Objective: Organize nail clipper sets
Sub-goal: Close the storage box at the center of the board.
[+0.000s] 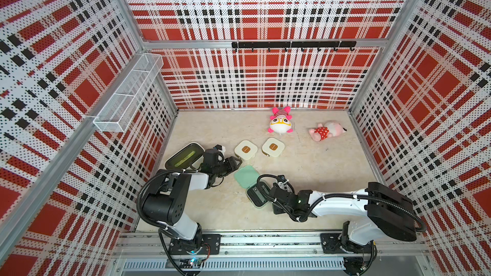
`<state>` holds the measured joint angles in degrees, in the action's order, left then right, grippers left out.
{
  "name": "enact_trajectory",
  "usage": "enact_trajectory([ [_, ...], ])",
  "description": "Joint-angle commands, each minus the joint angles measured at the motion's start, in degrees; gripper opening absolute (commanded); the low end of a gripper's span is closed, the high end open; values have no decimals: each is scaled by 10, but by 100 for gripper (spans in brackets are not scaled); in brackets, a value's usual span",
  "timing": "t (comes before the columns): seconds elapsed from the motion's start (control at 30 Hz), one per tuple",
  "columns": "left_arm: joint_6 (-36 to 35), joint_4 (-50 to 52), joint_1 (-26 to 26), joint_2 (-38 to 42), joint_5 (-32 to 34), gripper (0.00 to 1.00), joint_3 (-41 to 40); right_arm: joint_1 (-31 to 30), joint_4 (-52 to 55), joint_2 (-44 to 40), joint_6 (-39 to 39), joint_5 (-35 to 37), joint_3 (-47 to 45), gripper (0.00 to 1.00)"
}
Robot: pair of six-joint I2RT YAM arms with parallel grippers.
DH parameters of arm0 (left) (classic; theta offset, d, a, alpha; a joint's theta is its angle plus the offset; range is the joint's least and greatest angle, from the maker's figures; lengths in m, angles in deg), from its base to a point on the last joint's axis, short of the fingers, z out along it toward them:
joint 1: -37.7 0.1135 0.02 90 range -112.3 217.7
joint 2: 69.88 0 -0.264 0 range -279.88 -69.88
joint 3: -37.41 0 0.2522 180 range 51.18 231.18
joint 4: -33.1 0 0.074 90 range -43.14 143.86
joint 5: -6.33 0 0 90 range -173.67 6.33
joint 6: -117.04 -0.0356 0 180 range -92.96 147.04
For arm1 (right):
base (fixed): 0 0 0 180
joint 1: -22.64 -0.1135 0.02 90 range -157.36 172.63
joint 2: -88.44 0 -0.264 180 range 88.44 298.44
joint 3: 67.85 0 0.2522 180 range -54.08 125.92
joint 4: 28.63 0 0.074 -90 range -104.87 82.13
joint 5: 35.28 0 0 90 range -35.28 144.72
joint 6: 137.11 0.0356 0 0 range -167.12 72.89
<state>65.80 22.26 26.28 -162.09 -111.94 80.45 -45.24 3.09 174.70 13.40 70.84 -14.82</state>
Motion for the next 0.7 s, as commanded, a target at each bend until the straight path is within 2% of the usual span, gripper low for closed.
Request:
enact_trajectory([
  [0.0,1,-71,3,-18,-40,60,-17,-2,-16,12,28,0,6,34],
  [0.3,5,-155,3,-57,-99,58,-37,5,-31,-7,45,-4,-4,37],
  [0.67,26,-182,-12,-27,-125,57,-39,28,-60,-7,48,-21,-20,37],
])
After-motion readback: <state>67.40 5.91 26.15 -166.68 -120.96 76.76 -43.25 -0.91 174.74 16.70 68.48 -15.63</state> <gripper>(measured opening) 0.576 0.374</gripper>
